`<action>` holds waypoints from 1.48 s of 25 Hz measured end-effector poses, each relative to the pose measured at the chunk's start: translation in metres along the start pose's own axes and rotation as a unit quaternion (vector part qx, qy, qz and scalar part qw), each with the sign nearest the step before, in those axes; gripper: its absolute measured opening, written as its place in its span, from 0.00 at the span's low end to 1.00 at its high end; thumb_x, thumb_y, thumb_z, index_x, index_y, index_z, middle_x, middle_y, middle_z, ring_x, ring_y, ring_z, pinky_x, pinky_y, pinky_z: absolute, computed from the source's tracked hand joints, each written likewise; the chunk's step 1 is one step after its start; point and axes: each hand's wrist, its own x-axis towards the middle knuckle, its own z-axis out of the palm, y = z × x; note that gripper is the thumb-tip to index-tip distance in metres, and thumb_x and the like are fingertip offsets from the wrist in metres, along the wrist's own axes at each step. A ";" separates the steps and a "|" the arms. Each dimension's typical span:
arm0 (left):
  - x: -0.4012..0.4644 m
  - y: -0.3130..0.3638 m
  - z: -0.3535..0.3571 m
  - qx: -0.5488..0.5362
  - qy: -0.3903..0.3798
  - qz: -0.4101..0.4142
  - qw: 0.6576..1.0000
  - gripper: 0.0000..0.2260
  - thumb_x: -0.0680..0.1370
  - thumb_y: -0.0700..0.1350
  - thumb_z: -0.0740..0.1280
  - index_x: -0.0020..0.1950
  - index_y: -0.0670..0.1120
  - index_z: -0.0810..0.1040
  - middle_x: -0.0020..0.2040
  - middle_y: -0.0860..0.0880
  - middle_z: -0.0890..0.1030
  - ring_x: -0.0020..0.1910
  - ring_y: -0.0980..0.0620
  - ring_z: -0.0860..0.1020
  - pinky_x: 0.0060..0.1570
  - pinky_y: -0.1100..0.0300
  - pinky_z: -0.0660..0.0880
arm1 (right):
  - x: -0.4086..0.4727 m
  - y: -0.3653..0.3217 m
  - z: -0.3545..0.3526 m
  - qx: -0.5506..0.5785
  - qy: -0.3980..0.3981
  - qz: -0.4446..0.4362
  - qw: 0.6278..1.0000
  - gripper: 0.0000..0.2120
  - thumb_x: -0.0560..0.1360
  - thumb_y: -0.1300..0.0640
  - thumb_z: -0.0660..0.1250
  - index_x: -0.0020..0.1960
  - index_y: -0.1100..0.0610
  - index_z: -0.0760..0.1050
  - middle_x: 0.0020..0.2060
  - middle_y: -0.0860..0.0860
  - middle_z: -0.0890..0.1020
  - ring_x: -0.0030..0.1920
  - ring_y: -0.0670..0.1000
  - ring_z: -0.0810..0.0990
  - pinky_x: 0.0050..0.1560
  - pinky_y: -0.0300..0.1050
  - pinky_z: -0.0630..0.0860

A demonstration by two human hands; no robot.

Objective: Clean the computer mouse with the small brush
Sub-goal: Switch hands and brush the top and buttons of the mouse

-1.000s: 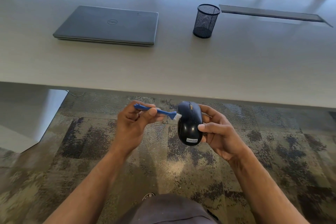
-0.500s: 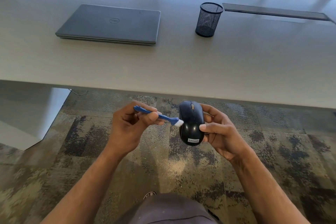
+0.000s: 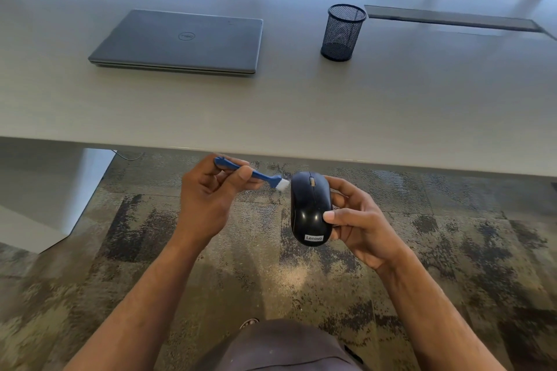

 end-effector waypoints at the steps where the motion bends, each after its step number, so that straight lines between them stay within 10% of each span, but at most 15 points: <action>1: -0.002 0.003 -0.001 -0.006 -0.012 0.011 1.000 0.08 0.76 0.41 0.73 0.47 0.55 0.84 0.43 0.51 0.87 0.41 0.47 0.87 0.44 0.57 0.83 | 0.000 -0.001 0.000 0.004 0.000 -0.002 1.000 0.29 0.68 0.71 0.68 0.68 0.62 0.72 0.48 0.56 0.84 0.37 0.50 0.84 0.29 0.39 0.79; 16: -0.009 -0.004 0.007 0.002 0.067 0.026 0.997 0.04 0.76 0.46 0.73 0.48 0.55 0.82 0.43 0.51 0.87 0.41 0.50 0.87 0.45 0.62 0.81 | -0.001 0.000 0.005 0.003 -0.005 -0.011 1.000 0.29 0.68 0.70 0.68 0.68 0.62 0.72 0.48 0.55 0.84 0.35 0.48 0.82 0.29 0.38 0.77; 23: -0.023 -0.022 0.010 -0.022 0.040 0.012 0.999 0.04 0.76 0.37 0.70 0.50 0.44 0.80 0.44 0.47 0.86 0.43 0.46 0.87 0.47 0.56 0.83 | -0.005 0.000 0.006 -0.002 0.000 -0.010 1.000 0.29 0.67 0.71 0.67 0.68 0.62 0.72 0.49 0.55 0.85 0.38 0.50 0.84 0.31 0.39 0.79; 37: -0.058 -0.025 -0.003 0.039 -0.077 0.099 0.991 0.04 0.78 0.49 0.73 0.51 0.57 0.83 0.46 0.53 0.85 0.40 0.41 0.85 0.35 0.37 0.80 | 0.003 -0.003 -0.003 0.002 0.029 -0.028 0.999 0.27 0.66 0.71 0.68 0.66 0.62 0.74 0.47 0.55 0.85 0.39 0.51 0.85 0.30 0.41 0.80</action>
